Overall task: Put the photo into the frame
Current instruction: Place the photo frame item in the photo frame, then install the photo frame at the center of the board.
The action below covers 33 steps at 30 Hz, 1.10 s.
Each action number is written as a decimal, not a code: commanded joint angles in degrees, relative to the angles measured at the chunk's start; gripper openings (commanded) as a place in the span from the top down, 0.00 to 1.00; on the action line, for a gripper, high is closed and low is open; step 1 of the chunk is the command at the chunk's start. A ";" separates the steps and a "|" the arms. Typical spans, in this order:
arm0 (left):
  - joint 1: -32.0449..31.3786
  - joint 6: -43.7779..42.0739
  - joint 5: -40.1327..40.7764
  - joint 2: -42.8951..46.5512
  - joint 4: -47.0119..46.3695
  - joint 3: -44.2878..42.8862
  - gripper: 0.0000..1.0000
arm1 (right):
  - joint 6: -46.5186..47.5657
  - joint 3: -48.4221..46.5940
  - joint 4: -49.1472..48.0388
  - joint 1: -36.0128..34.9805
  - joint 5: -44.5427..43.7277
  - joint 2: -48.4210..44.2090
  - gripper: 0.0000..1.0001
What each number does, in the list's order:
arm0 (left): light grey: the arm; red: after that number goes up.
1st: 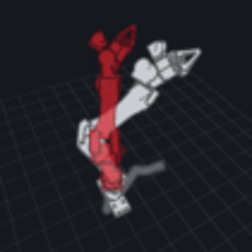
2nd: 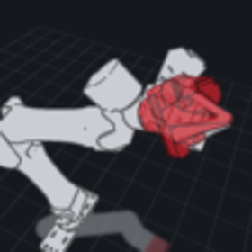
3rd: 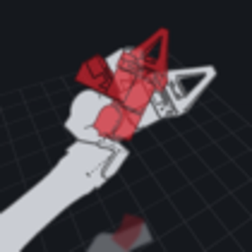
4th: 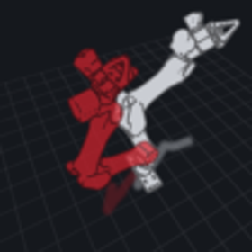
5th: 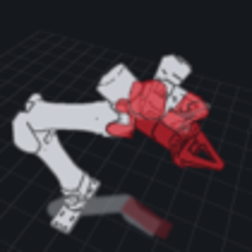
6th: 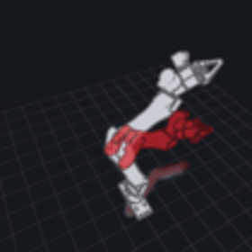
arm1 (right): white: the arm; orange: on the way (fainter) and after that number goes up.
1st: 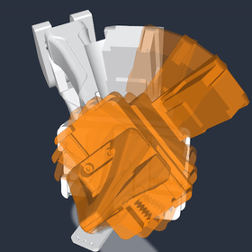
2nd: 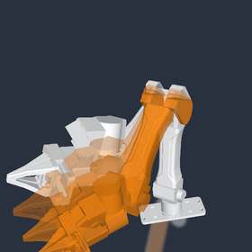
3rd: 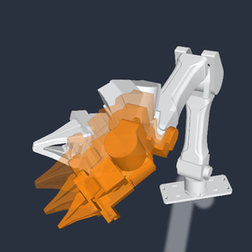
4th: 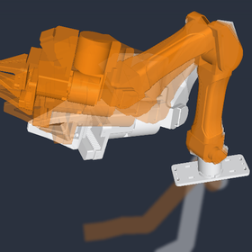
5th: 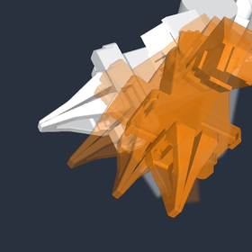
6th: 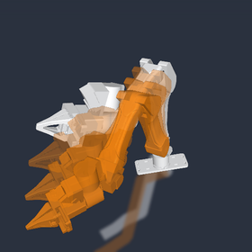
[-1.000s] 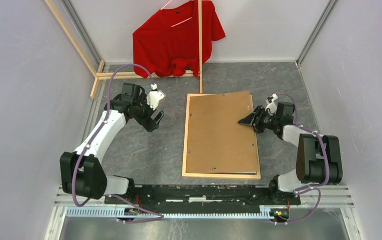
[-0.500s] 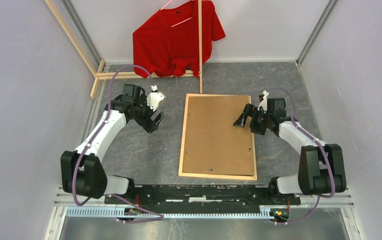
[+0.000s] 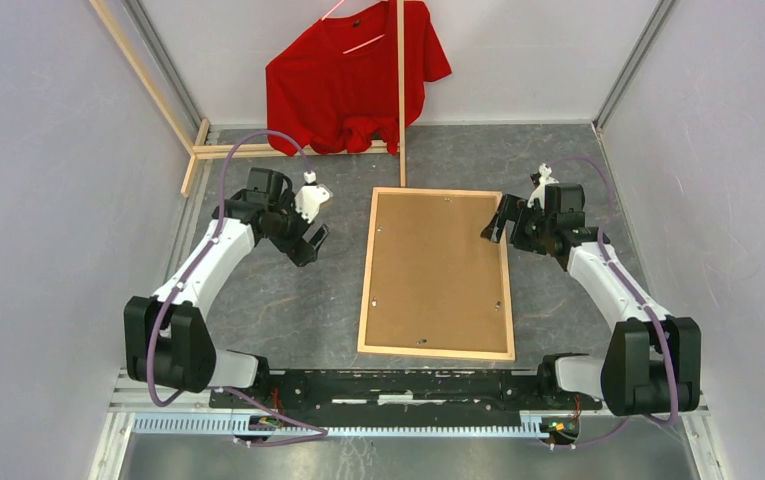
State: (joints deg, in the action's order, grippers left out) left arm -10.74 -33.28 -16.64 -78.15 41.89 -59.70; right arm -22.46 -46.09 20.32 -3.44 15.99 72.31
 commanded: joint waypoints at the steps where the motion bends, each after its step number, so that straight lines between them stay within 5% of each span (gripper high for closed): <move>1: -0.38 -0.17 -2.67 -1.46 -0.67 -1.55 0.00 | -4.95 5.38 -9.69 0.26 4.57 -2.92 0.02; 7: -1.63 1.32 -7.04 -5.26 -2.42 -1.72 0.00 | -6.35 11.29 -16.28 -6.27 -5.91 -15.55 0.02; 13: -6.72 4.09 -9.27 -11.47 -4.01 -3.69 0.00 | -14.24 18.39 -25.67 -6.04 5.68 -16.26 0.02; 15: -8.59 5.06 -9.67 -13.35 -5.14 -4.20 0.01 | -21.29 23.61 -37.64 -5.89 11.67 -15.70 0.03; 17: -9.71 6.54 -11.36 -15.37 -5.70 -4.84 0.02 | -26.92 28.12 -47.86 -7.13 14.11 -15.36 0.21; 21: -10.70 8.30 -15.17 -19.32 -5.63 -6.03 0.14 | -16.43 21.15 -34.22 -17.27 3.22 -14.73 0.39; 33: -11.10 15.81 -25.21 -26.02 -9.96 -5.18 0.38 | -19.19 22.32 -44.49 -35.36 -3.25 -3.60 0.48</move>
State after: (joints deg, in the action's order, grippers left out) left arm -21.56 -22.31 -36.21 -102.41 34.76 -63.68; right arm -40.77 -22.24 -18.22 -34.65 16.03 64.36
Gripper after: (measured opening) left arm 0.652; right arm 0.552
